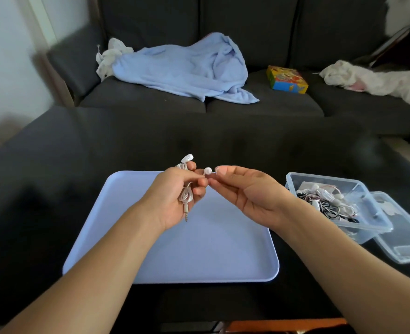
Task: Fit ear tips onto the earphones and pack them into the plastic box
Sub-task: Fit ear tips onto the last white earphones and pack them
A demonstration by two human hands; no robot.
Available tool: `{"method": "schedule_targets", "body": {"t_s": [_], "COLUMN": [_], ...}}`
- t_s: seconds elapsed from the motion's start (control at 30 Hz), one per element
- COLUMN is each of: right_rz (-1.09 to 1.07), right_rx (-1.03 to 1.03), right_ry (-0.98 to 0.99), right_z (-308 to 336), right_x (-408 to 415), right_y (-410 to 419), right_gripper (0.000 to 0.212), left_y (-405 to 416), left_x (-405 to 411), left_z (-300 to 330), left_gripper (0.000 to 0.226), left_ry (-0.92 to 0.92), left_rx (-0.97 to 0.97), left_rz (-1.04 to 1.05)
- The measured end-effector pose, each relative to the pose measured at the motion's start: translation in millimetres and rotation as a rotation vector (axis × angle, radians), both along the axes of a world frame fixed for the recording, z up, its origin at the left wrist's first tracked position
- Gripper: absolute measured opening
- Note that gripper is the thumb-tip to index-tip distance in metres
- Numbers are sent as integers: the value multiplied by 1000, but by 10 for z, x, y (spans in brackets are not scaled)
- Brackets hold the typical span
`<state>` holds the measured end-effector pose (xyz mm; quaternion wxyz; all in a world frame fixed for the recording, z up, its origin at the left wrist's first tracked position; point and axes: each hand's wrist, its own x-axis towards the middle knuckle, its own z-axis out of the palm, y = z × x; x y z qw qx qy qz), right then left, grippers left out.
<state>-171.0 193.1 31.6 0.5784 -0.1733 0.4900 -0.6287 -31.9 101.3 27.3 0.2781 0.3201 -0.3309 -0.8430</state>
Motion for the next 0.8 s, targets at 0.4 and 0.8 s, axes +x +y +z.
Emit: {"method": "schedule_targets", "body": {"t_s": [0.4,0.8], "right_rz": [-70,25], "right_rx": [12,-17], "right_ry": [236,660], "right_z": [-50,-89], "right_x": [-63,-166], "right_y": [51,63], "right_gripper": [15,16], "left_y": [117,69], "left_x": [-59,-47], "left_z": [-49,-81], "left_gripper": [19,14], "left_ry": [-292,-289], "left_rx": [-339,-290], "left_rz": [-66,-36]}}
